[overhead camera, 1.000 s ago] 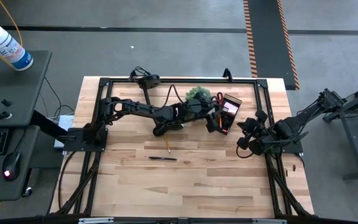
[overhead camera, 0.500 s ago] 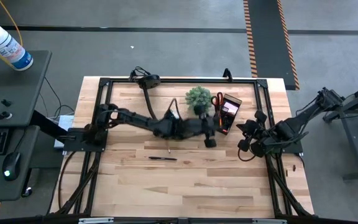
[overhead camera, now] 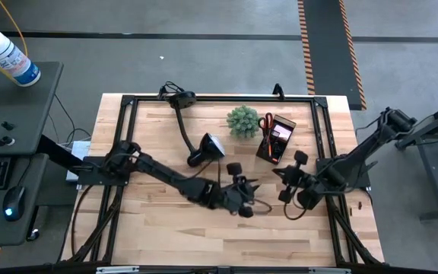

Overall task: Pick and place office supplies into organizer
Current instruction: Put the black pen into the desk organizer

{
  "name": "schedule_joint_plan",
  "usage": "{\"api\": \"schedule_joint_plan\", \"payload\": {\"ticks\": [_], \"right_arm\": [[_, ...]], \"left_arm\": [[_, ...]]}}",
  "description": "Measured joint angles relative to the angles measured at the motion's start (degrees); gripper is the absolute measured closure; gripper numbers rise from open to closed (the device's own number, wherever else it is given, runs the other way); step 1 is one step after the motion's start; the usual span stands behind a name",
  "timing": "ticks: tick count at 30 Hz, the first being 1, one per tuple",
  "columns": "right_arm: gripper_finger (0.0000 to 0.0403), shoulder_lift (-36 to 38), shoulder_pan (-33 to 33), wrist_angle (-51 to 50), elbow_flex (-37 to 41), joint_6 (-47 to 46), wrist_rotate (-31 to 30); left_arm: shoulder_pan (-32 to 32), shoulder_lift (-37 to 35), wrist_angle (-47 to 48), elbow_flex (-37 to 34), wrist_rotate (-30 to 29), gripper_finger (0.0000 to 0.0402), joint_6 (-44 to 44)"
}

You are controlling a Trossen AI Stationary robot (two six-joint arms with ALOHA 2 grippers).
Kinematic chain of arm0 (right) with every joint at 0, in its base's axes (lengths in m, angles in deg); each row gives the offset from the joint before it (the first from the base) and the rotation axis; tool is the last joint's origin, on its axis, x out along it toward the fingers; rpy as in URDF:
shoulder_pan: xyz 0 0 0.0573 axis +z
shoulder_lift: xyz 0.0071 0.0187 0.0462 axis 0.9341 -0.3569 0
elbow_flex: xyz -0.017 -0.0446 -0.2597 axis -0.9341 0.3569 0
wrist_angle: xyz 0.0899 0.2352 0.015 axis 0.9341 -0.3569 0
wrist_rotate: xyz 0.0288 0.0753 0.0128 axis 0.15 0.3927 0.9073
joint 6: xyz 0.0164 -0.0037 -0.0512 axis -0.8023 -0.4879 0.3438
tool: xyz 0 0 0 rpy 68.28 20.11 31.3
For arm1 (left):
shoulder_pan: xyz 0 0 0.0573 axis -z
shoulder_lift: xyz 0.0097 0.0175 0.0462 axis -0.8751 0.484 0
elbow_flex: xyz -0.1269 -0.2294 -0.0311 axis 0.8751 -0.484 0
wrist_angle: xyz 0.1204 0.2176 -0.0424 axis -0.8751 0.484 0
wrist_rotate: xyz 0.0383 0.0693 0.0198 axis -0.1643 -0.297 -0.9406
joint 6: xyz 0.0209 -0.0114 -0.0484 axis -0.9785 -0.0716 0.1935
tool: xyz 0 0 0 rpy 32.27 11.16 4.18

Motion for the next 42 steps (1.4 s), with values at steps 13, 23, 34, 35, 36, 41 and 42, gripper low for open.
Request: {"api": "schedule_joint_plan", "payload": {"ticks": [13, 23, 34, 35, 36, 41, 42], "right_arm": [[0.0403, -10.34, 0.05, 19.04, 0.02, 9.56, 7.58], [0.0403, -14.20, -2.00, 25.81, 0.02, 14.51, 12.68], [0.0403, -14.60, -4.35, 28.05, 0.02, 16.10, 15.56], [0.0403, -14.60, -4.50, 28.30, 0.02, 16.10, 15.90], [0.0403, -14.60, -4.75, 28.33, 0.02, 16.17, 16.04], [0.0403, -14.60, -5.88, 29.01, 0.02, 16.87, 17.74], [0.0403, -14.60, -6.02, 29.42, 0.02, 17.00, 18.14]], "left_arm": [[6.13, 0.00, 17.61, 0.00, -6.37, 0.0333, 13.16], [7.96, -0.75, 26.92, -5.49, -8.72, 0.0339, 25.90], [11.85, -15.19, 17.68, -28.17, -11.75, 0.0339, 36.22], [12.37, -16.77, 16.81, -30.79, -11.67, 0.0339, 37.03], [12.84, -18.12, 15.30, -33.19, -11.58, 0.0339, 37.73], [14.67, -24.87, 8.07, -44.78, -8.64, 0.0339, 37.52], [14.73, -25.88, 7.49, -46.50, -6.99, 0.0339, 37.09]]}}
